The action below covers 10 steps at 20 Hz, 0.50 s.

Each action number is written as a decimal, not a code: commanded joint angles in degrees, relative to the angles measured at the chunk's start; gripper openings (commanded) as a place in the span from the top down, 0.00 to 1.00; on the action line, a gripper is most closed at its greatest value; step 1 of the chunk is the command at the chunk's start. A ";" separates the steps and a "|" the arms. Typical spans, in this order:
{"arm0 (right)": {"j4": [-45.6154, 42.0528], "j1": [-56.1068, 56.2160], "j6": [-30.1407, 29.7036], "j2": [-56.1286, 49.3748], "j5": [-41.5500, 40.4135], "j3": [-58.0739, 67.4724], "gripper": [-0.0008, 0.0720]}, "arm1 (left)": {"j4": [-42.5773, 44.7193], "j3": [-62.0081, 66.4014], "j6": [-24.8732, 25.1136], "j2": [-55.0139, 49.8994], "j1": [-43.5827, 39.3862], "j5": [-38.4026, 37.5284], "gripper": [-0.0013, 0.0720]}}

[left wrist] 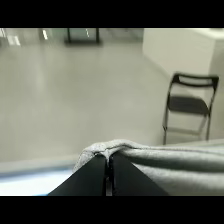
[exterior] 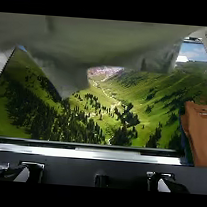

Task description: Fold the clothes and pants, and hang the long-sleeved shirts on hangers.

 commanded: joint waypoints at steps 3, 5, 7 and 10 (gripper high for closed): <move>-6.47 0.07 0.83 12.76 1.36 1.81 0.92 | 1.92 4.31 -0.04 7.82 0.02 4.68 0.95; -7.48 0.07 1.53 13.70 0.33 1.88 0.92 | 2.69 5.03 -0.04 7.89 0.02 6.93 0.96; -7.87 0.07 3.74 13.29 -1.42 1.86 0.92 | 2.69 6.23 -0.04 6.95 0.02 6.93 0.96; -7.65 0.07 7.06 10.03 -3.50 1.88 0.92 | 2.71 6.19 -0.02 3.89 0.02 5.33 0.96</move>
